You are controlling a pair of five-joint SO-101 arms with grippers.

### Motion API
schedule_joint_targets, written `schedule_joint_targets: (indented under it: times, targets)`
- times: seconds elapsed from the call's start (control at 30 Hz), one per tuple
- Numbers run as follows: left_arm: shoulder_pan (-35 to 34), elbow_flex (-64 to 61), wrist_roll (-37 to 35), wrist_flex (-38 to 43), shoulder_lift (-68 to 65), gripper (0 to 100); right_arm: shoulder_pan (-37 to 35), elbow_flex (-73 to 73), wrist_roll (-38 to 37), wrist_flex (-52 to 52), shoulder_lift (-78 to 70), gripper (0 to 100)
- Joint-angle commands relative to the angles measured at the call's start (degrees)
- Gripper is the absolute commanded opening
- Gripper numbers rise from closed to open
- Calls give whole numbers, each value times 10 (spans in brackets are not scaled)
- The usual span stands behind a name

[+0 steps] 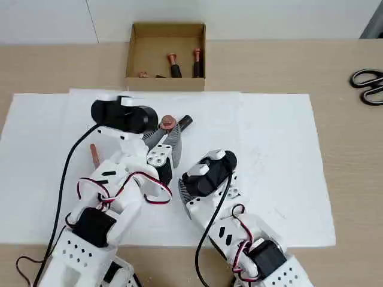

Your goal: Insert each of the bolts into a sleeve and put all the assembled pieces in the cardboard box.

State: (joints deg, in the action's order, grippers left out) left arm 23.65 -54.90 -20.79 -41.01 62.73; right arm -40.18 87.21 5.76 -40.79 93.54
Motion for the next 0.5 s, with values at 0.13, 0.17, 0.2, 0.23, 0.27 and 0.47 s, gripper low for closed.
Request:
schedule_joint_targets:
  times: [0.13,0.17,0.2,0.23,0.27,0.47]
  targets:
    - [4,6,2,-17,14,6,-2,-7,-8,16,11,4]
    - [4,6,1,-24,14,6,-1,-7,-9,16,11,4]
    - [4,7,-1,-29,14,6,-1,-7,-9,16,11,4]
    - [4,7,-11,-33,15,6,-1,-7,-9,16,11,4]
    - [4,7,-20,-34,16,6,-1,-7,-9,16,11,4]
    - [26,8,-40,-38,15,6,-2,-6,-38,17,11,4]
